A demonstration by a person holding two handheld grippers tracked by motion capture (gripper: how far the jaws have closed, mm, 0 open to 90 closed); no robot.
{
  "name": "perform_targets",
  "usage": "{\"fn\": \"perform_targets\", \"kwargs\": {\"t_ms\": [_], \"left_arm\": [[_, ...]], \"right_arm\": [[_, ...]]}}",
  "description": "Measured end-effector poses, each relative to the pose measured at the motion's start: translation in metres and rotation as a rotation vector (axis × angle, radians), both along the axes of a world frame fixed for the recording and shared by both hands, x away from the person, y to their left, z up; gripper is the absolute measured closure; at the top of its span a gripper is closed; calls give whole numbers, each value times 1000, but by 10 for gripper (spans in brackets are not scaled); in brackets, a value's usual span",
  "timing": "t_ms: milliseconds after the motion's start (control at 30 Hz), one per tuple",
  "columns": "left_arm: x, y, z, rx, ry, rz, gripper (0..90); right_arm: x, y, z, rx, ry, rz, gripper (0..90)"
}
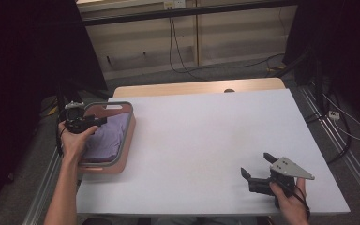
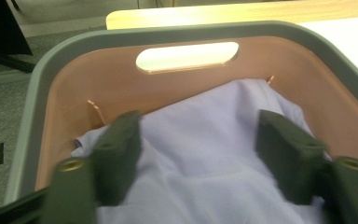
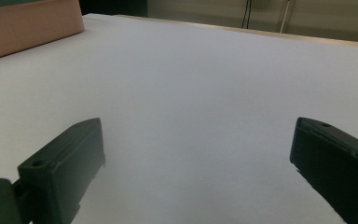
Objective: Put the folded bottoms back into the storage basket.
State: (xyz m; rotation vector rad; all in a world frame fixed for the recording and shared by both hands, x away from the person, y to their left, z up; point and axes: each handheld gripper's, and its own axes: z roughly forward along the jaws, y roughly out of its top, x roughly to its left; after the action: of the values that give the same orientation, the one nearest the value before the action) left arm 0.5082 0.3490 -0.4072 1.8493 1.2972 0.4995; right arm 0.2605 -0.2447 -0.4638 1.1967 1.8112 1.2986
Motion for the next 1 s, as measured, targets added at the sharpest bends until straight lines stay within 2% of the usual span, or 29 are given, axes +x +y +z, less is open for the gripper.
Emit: {"fn": "perform_targets", "kwargs": {"t_ms": [67,167,200,267,333,367,467,600,700,1000], "left_arm": [[-3,0,1,12,-24,4,219],[-6,-1,3,17,-31,11,121],[-8,-1,5,21,-35,7,88],[-12,-2,8,27,-68,-13,99],[-15,-3,10,19,-83,-23,44],[-17,-2,12,18,-97,-43,24],[-23,-3,15,5,-121,-39,45],[-31,-4,20,4,-143,-64,40],[-37,-6,25,21,-148,-49,45],[-51,-14,28,58,-159,-78,56]], "right_arm": [[0,1,0,0,0,0,28],[1,1,0,1,-1,0,28],[1,1,0,0,-1,1,28],[2,1,0,-1,3,-2,27],[2,1,0,-2,1,-5,28],[1,1,0,-3,-1,-3,28],[0,2,0,-7,-2,0,28],[0,3,0,-6,0,5,28],[0,3,0,-8,-2,6,28],[-1,3,1,-8,-4,5,27]]}}
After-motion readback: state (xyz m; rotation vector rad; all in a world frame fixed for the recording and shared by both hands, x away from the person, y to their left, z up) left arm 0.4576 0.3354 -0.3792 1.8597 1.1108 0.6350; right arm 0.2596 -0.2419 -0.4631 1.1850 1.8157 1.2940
